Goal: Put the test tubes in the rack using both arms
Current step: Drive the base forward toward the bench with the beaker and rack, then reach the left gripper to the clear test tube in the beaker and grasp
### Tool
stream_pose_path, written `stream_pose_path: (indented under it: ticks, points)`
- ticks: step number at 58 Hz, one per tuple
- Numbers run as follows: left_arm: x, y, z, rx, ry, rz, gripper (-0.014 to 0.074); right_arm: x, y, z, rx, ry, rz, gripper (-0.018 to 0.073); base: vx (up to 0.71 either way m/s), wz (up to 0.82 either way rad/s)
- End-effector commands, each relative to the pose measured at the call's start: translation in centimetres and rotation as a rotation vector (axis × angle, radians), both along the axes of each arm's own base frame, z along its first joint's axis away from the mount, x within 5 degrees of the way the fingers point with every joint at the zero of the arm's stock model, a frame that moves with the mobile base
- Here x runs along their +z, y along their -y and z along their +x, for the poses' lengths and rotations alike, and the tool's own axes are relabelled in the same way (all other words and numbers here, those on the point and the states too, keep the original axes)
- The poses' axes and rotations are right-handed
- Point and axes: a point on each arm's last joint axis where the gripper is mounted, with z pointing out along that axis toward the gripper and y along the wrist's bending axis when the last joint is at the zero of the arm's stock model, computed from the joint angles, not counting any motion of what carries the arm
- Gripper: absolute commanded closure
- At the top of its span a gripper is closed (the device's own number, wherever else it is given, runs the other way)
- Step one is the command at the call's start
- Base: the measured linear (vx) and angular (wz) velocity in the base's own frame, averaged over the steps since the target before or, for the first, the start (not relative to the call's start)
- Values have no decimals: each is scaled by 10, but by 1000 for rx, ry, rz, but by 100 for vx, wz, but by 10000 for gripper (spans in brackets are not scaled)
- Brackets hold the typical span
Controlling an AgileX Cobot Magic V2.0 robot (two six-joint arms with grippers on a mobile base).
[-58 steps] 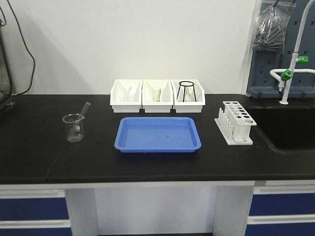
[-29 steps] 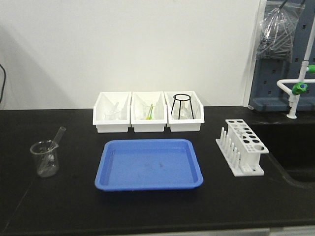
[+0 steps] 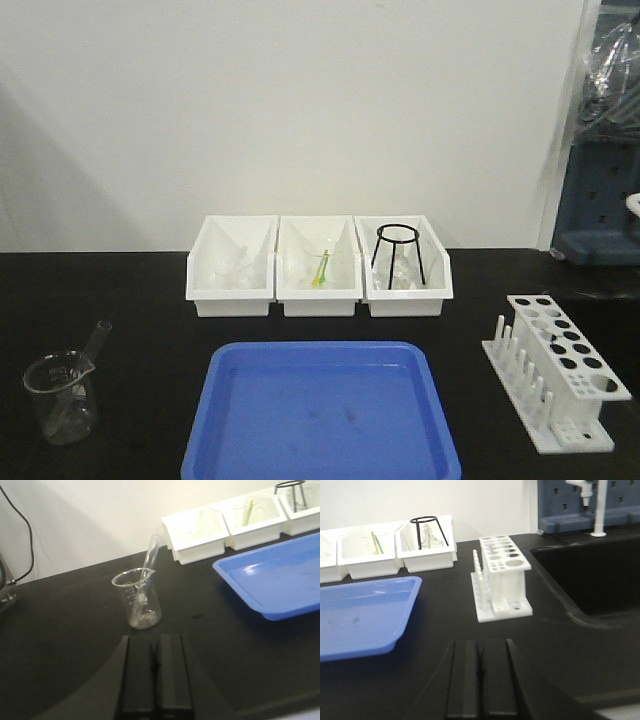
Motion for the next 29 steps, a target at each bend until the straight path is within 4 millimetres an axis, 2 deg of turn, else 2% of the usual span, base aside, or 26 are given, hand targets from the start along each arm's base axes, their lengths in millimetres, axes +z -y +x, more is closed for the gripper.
stream_pose_path:
  ticks: [1,16,29]
  points:
    - [-1,-1,1,11,62,-23,614,4,0,0,-3,78,-15,566,34,15]
    - [-1,-1,1,11,62,-23,614,4,0,0,-3,78,-15,566,31,12]
    - [-1,-1,1,11,62,-23,614,4,0,0,-3,78,-15,566,20,-4]
